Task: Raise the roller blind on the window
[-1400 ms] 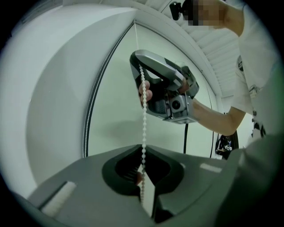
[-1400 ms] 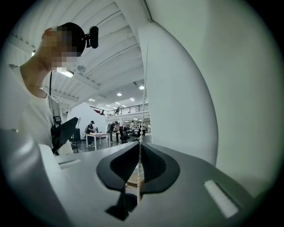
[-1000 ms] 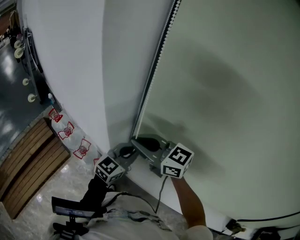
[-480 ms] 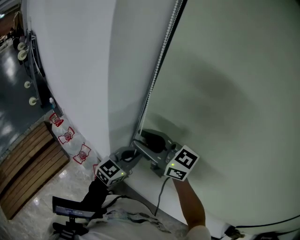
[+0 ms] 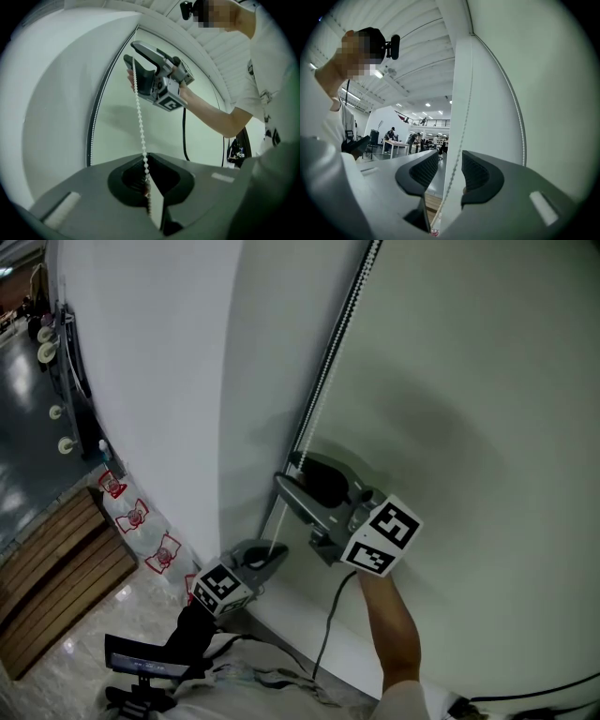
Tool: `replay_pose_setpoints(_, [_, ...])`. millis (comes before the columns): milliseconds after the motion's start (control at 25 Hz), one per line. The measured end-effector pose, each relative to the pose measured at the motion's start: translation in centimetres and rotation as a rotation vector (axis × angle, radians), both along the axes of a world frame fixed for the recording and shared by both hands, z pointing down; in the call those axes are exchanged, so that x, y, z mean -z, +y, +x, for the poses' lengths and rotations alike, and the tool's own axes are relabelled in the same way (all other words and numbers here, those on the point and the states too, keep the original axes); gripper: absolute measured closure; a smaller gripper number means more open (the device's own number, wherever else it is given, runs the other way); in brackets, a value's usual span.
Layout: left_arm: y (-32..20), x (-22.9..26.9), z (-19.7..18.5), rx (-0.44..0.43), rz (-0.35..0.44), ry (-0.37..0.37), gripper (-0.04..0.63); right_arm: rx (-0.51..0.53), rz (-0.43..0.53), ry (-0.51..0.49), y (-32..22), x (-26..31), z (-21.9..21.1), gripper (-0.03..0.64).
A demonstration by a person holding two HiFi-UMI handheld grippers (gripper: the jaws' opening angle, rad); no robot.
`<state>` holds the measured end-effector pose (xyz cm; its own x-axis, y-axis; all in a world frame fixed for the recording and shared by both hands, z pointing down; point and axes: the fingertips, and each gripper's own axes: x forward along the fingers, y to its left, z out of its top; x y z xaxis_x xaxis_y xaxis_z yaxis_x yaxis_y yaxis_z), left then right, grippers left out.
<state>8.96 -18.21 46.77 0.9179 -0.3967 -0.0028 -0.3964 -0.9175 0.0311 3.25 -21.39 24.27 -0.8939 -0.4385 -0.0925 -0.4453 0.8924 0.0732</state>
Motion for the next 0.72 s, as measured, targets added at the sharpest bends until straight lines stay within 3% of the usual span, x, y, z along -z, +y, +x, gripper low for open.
replay_pose_setpoints(320, [0.2, -0.3, 0.1, -0.006, 0.002, -0.005, 0.597, 0.018, 0.147, -0.078, 0.0, 9.6, 0.4, 0.508])
replay_pose_setpoints(720, [0.3, -0.5, 0.3, -0.011, -0.008, -0.012, 0.597, 0.013, 0.189, -0.108, -0.8, 13.5, 0.7, 0.55])
